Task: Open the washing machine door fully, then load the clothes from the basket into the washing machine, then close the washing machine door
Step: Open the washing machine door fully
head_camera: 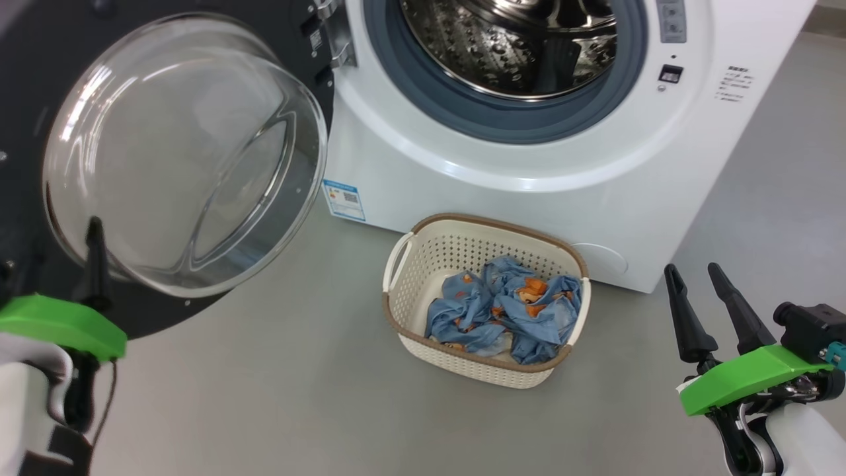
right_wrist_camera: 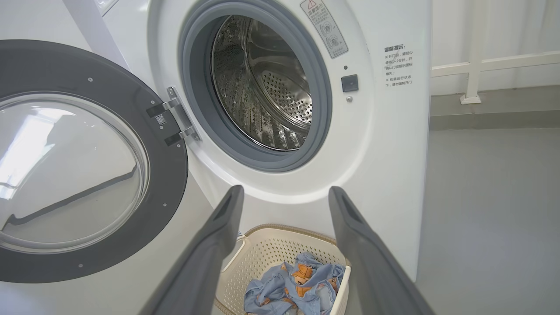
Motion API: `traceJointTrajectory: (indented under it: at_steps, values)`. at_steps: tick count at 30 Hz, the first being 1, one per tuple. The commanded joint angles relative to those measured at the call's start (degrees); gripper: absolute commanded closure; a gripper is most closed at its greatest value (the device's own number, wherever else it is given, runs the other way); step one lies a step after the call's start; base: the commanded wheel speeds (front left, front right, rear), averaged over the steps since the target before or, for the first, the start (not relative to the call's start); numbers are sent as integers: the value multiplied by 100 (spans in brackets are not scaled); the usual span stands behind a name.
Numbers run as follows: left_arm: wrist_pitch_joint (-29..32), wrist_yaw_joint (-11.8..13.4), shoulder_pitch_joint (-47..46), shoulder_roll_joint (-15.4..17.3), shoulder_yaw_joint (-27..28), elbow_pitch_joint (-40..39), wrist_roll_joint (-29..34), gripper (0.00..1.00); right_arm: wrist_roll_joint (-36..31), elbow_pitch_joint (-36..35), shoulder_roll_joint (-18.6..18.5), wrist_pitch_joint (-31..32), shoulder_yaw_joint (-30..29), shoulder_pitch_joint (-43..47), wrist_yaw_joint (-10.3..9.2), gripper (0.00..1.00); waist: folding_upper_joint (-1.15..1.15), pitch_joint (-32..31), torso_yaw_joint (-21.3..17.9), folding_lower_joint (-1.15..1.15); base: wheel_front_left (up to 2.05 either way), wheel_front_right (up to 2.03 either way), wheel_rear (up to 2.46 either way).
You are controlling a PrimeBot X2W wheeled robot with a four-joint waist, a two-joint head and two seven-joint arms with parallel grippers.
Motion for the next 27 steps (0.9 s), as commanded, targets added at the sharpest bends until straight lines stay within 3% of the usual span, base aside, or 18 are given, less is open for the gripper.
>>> traceJointTrajectory:
  at_steps: [1, 13, 27]
  values:
    - [-59, -14, 119, 222, 190, -359, -1, 0, -13, -163, -74, -70, 100, 4, 33, 0, 0, -128, -149, 0, 0, 0, 0]
    - [-60, 218, 1142, -102, 158, -1895, 135, 0, -38, -246, -108, -70, 185, 95, 33, 0, 0, -388, -816, 0, 0, 0, 0]
    - [-57, 397, 1918, -488, 21, -2641, 108, 0, -116, -251, -203, -70, 385, -16, 33, 0, 0, -539, -1762, 0, 0, 0, 0]
